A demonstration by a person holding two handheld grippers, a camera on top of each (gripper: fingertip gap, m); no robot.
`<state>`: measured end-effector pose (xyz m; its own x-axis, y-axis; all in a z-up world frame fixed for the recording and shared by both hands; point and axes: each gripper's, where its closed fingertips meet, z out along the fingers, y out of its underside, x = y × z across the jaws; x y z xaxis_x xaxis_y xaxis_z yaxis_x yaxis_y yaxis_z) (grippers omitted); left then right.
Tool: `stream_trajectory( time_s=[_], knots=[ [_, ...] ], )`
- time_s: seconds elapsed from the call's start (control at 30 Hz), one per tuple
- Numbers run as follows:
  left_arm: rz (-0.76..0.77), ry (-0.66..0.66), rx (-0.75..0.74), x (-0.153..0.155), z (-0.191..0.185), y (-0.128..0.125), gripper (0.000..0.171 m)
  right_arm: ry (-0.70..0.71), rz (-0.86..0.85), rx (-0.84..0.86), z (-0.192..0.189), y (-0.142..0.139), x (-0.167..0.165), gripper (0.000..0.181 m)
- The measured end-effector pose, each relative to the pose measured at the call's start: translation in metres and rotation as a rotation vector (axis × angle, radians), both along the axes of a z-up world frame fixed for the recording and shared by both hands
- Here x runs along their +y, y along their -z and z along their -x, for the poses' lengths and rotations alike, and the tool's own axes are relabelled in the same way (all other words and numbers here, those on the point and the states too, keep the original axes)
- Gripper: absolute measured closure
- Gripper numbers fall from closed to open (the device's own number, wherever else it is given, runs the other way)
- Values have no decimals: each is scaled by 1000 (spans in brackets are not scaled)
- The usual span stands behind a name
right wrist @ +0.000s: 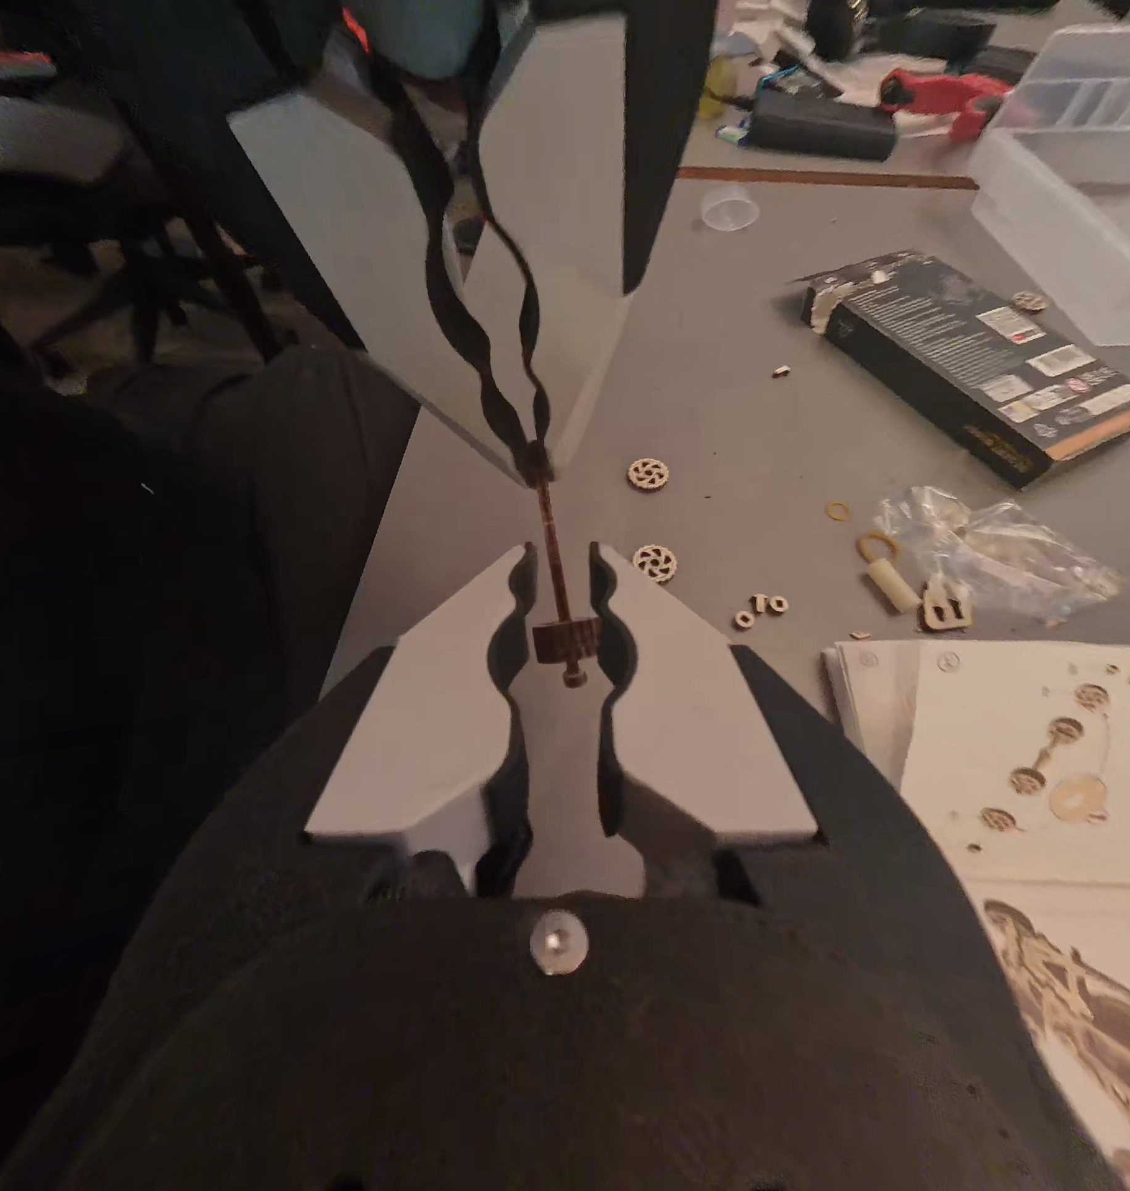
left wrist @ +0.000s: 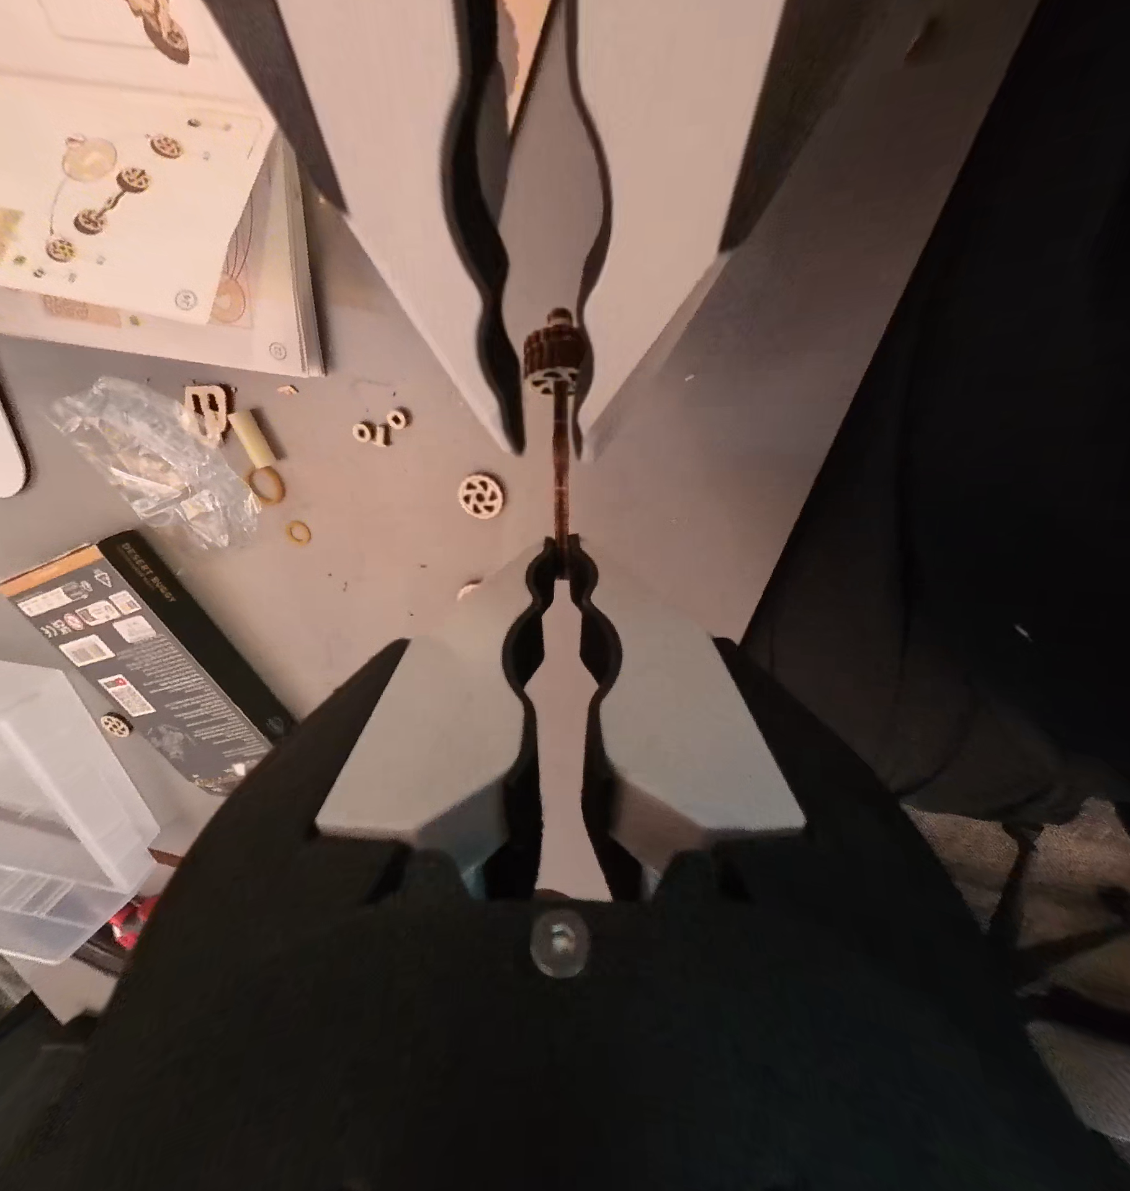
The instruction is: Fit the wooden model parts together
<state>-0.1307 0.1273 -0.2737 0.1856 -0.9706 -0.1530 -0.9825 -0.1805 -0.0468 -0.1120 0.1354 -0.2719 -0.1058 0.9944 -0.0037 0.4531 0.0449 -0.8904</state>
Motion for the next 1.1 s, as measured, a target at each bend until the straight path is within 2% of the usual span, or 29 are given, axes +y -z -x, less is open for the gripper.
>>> stream_trajectory(
  time_s=[0.07, 0.13, 0.2, 0.27, 0.33, 0.43, 0.5, 0.57, 0.7, 0.93, 1.1],
  knots=[
    [-1, 9, -4, 3, -1, -4, 171, -29, 14, -35, 3, 7, -2, 180],
    [-12, 11, -7, 8, 0, -8, 170, -33, 63, -13, 4, 4, 0, 181],
    [-29, -28, -92, 15, -4, -14, 166, -31, 176, 33, 3, -3, 2, 181],
    [-15, -108, -244, 19, -9, -24, 161, -38, 327, 116, 0, -15, 5, 181],
    [18, -197, -464, 22, -17, -36, 160, -51, 454, 183, -4, -25, 8, 181],
    [124, -307, -794, 23, -31, -51, 159, -83, 545, 231, -6, -32, 8, 180],
    [192, -361, -924, 26, -33, -54, 165, -92, 571, 243, -6, -33, 9, 180],
    [204, -385, -993, 30, -33, -54, 171, -103, 604, 257, -6, -34, 10, 181],
    [203, -371, -934, 31, -32, -41, 171, -79, 579, 206, -5, -20, 11, 180],
    [143, -266, -632, 29, -36, -2, 171, -25, 377, -13, -4, 22, 14, 176],
    [141, -209, -498, 32, -41, 9, 171, -19, 254, -93, -4, 32, 19, 174]
  ],
)
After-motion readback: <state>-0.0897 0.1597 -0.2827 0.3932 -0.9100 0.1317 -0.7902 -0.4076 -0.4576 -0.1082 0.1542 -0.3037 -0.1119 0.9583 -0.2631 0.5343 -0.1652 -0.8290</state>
